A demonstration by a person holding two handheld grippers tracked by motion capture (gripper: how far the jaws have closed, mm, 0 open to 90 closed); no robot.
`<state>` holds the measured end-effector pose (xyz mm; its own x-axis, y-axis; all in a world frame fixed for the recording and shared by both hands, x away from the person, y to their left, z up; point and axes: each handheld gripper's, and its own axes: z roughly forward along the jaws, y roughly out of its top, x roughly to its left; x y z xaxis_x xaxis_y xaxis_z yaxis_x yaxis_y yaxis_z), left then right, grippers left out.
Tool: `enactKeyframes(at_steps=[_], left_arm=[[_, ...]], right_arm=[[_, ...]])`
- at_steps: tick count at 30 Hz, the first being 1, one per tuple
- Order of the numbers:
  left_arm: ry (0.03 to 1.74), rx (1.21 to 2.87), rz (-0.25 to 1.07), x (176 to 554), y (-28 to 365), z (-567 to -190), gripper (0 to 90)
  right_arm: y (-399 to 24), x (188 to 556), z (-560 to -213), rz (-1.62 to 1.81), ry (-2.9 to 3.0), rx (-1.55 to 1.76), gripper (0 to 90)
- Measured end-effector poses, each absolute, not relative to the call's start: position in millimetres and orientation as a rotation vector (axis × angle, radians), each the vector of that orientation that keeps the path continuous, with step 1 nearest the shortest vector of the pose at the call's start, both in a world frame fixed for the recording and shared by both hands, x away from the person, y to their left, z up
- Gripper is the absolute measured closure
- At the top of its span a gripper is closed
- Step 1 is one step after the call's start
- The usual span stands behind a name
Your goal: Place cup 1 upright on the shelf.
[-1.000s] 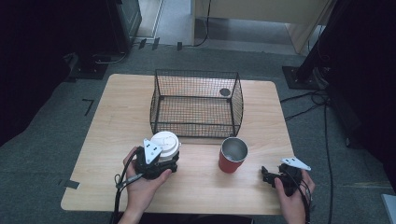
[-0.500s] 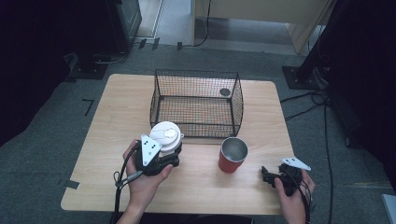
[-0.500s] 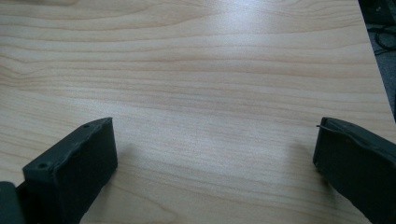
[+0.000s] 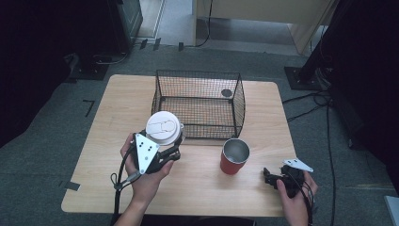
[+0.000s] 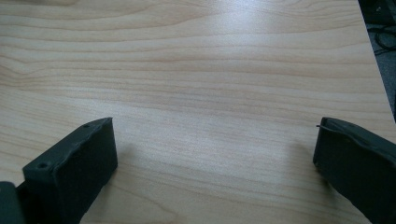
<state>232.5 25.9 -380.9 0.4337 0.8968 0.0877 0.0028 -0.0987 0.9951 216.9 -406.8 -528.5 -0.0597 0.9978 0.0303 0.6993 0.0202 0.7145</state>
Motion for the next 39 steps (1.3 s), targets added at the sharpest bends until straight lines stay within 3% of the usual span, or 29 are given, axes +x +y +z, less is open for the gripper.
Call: enactKeyframes(at_steps=[12,24,30,39], left_arm=[[0.734,1.336,0.987,251.3,17.2,-364.8,17.0],[0.667,1.300,0.999,283.5,5.0,-356.5,16.9],[0.684,1.307,1.025,305.0,-3.1,-363.4,16.9],[0.756,1.334,0.961,336.4,-11.5,-381.1,16.8]], right_arm=[[-406.7,216.9,-528.5,0.795,1.809,1.727,0.0],[-406.8,216.9,-528.5,0.794,1.810,1.727,0.0],[-406.8,216.9,-528.5,0.794,1.810,1.727,0.0],[-406.8,216.9,-528.5,0.794,1.810,1.727,0.0]])
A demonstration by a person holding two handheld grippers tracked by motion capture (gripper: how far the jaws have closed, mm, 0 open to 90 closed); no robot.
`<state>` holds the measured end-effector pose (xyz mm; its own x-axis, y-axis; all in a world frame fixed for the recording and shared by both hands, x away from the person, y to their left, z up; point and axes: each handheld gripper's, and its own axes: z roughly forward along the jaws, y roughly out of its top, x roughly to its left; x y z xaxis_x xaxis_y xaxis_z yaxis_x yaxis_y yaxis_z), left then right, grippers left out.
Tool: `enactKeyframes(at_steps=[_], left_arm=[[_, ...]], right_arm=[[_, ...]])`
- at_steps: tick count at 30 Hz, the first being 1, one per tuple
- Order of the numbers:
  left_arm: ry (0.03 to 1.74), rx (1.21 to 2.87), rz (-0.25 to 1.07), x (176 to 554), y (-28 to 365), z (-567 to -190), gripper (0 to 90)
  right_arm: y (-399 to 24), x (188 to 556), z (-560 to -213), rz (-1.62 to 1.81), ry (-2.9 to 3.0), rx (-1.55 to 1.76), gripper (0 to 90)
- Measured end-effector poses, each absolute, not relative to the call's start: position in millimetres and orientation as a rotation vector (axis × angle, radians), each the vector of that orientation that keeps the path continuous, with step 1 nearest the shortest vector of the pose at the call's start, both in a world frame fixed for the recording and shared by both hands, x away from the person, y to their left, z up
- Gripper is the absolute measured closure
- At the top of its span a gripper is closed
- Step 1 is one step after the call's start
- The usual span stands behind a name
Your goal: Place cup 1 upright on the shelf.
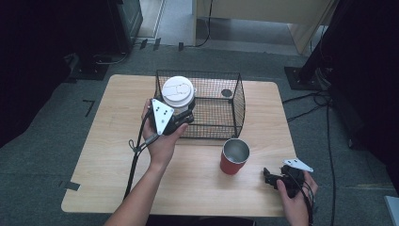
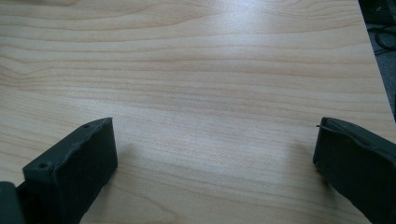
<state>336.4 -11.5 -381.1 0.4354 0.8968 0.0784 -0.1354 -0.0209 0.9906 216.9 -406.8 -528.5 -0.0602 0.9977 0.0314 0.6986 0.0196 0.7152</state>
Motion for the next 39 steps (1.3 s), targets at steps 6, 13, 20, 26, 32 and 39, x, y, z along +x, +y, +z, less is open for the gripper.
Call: enactKeyframes(at_steps=[6,13,20,26,32,39], left_arm=[[0.810,1.349,0.960,356.0,-16.9,-395.5,16.8],[0.883,1.418,0.959,372.8,-22.0,-413.3,16.8],[0.933,1.484,0.945,384.3,-26.1,-427.4,16.8],[1.019,1.558,0.921,391.4,-29.4,-437.5,16.8],[1.072,1.604,0.883,396.8,-28.8,-445.3,16.8],[1.129,1.610,0.846,399.3,-25.4,-446.0,16.8]], right_arm=[[-406.9,216.9,-528.5,0.794,1.810,1.726,0.0],[-407.0,216.9,-528.6,0.794,1.811,1.724,0.0],[-407.0,216.8,-528.5,0.794,1.811,1.726,0.0],[-407.0,216.8,-528.5,0.794,1.811,1.726,0.0],[-407.0,216.9,-528.5,0.794,1.811,1.725,0.0],[-407.0,216.9,-528.5,0.794,1.811,1.725,0.0]])
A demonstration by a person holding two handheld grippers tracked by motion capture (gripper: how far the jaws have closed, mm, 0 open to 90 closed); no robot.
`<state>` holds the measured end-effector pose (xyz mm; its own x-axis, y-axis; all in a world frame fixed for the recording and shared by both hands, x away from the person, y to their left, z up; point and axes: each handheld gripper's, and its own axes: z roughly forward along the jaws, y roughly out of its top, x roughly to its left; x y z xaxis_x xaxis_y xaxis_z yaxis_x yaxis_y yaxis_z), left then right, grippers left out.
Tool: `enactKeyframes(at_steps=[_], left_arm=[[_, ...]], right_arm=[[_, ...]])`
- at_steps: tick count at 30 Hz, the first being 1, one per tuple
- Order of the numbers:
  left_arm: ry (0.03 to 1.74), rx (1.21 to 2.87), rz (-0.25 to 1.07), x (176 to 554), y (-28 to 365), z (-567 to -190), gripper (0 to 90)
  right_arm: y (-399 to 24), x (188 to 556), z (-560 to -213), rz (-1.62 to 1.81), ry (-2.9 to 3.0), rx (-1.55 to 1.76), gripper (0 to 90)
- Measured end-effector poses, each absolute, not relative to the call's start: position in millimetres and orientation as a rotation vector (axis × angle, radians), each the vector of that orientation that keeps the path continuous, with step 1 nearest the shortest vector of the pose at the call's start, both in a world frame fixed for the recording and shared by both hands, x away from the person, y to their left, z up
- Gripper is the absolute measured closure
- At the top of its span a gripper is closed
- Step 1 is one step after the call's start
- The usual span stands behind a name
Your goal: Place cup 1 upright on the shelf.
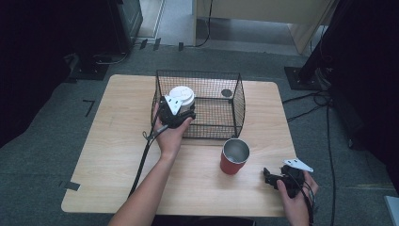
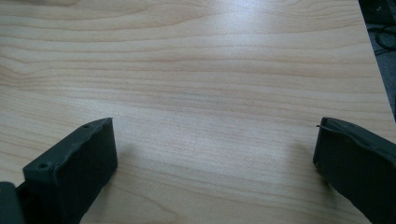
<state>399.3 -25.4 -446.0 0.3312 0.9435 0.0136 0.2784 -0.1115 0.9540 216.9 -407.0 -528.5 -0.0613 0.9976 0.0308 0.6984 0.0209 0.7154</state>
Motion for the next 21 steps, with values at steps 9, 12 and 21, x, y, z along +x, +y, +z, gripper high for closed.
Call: enactKeyframes(at_steps=[9,12,21], left_arm=[[1.147,1.591,0.814,400.7,-27.2,-444.1,12.8],[1.175,1.581,0.813,401.4,-28.2,-443.1,0.8],[1.164,1.566,0.813,394.2,-26.9,-433.1,0.0]], right_arm=[[-407.0,216.9,-528.5,0.794,1.811,1.726,0.0],[-407.0,216.8,-528.5,0.794,1.811,1.726,0.0],[-407.0,216.9,-528.5,0.794,1.811,1.725,0.0]])
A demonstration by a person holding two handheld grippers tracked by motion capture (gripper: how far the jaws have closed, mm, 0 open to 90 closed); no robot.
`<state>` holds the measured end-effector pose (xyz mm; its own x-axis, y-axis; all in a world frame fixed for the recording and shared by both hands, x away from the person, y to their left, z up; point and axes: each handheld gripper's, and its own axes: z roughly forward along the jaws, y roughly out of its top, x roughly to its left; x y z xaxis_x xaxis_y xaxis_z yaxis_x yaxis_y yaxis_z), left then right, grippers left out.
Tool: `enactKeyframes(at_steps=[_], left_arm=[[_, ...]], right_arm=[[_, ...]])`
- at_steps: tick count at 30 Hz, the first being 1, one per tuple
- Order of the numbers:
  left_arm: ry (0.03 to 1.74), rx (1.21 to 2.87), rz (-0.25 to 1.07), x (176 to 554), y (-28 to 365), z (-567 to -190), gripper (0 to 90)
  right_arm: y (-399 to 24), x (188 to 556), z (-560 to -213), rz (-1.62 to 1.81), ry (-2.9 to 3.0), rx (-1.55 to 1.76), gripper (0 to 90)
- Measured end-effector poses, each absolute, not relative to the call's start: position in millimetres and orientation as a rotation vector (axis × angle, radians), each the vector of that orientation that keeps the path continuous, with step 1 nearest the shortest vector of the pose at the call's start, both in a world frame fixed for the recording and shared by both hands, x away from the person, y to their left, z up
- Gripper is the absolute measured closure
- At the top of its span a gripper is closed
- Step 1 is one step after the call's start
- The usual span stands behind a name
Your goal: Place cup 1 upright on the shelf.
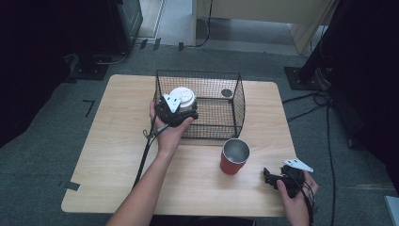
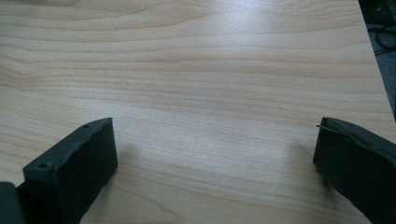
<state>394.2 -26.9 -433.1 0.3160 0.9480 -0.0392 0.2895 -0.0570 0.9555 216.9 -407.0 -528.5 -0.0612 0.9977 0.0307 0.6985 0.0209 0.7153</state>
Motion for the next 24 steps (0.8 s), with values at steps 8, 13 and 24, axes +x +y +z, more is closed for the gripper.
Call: enactKeyframes(at_steps=[8,13,24], left_arm=[[1.120,1.539,0.855,382.7,-21.6,-420.1,0.0],[1.084,1.516,0.874,373.1,-17.6,-410.6,0.0],[1.046,1.454,0.881,347.3,3.1,-394.2,0.0]], right_arm=[[-407.0,216.8,-528.5,0.794,1.811,1.726,0.0],[-406.9,216.9,-528.5,0.794,1.811,1.726,0.0],[-406.9,216.9,-528.5,0.793,1.811,1.725,0.0]])
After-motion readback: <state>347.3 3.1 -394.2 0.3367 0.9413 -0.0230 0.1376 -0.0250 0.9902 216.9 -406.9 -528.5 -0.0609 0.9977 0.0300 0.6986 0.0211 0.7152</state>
